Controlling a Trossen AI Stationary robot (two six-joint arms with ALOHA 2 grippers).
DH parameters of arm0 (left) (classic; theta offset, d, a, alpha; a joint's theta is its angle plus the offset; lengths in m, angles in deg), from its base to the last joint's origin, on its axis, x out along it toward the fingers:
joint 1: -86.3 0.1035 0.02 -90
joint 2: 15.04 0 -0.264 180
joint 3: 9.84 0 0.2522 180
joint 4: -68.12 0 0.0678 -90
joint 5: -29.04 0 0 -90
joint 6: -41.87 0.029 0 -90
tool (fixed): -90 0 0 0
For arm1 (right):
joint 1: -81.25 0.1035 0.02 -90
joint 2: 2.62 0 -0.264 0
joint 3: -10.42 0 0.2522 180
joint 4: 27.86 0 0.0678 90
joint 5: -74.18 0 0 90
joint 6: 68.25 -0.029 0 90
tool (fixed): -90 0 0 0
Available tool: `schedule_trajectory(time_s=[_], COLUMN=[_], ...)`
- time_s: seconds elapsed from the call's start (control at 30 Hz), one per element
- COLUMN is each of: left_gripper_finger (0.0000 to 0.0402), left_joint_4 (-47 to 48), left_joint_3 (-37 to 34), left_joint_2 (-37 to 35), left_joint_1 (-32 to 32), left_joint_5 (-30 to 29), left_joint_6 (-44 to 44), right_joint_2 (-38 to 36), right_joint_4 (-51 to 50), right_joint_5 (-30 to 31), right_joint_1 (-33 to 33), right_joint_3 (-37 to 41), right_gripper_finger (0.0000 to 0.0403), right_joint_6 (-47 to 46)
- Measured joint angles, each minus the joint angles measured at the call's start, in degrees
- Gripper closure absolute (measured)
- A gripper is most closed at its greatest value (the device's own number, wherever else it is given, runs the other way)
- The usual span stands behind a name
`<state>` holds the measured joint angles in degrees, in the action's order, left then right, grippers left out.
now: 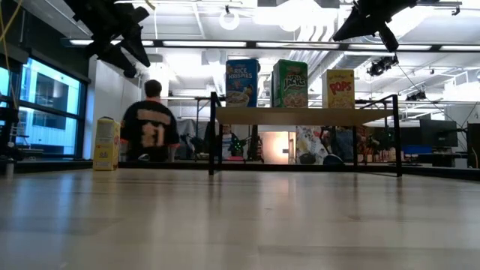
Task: Stack cereal on shelf
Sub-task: Put the yellow cereal box on the shelf
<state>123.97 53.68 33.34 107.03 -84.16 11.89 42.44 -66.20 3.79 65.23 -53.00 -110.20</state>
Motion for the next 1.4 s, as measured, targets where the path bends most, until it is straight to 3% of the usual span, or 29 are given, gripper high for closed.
schedule_trajectory(time_s=[0.27, 0.57, 1.0, 1.17, 1.4], left_gripper_finger=[0.0181, 0.0181, 0.0179, 0.0147, 0.0091], left_joint_4=[0.0, 0.1, 0.3, 2.8, 4.7], left_joint_3=[0.0, 0.0, 0.0, 0.0, -0.1], left_joint_2=[0.0, 0.0, 0.0, 0.0, 0.0], left_joint_1=[0.0, 0.0, 0.0, 1.3, 2.4], left_joint_5=[-0.4, -0.5, -1.4, -0.8, 0.6], left_joint_6=[0.2, -9.2, -7.9, -7.3, 0.9], right_joint_2=[0.0, 0.0, 0.0, 0.0, 0.0], right_joint_4=[0.1, 0.0, 0.0, -0.1, -0.2], right_joint_5=[4.3, -1.5, -1.0, -1.0, -0.9], right_joint_1=[0.0, 0.0, 0.0, 0.0, 0.0], right_joint_3=[0.0, 0.0, 0.0, 0.0, 0.0], right_gripper_finger=[0.0402, 0.0402, 0.0402, 0.0402, 0.0402], right_joint_6=[3.3, 9.7, 9.1, 8.1, 5.8])
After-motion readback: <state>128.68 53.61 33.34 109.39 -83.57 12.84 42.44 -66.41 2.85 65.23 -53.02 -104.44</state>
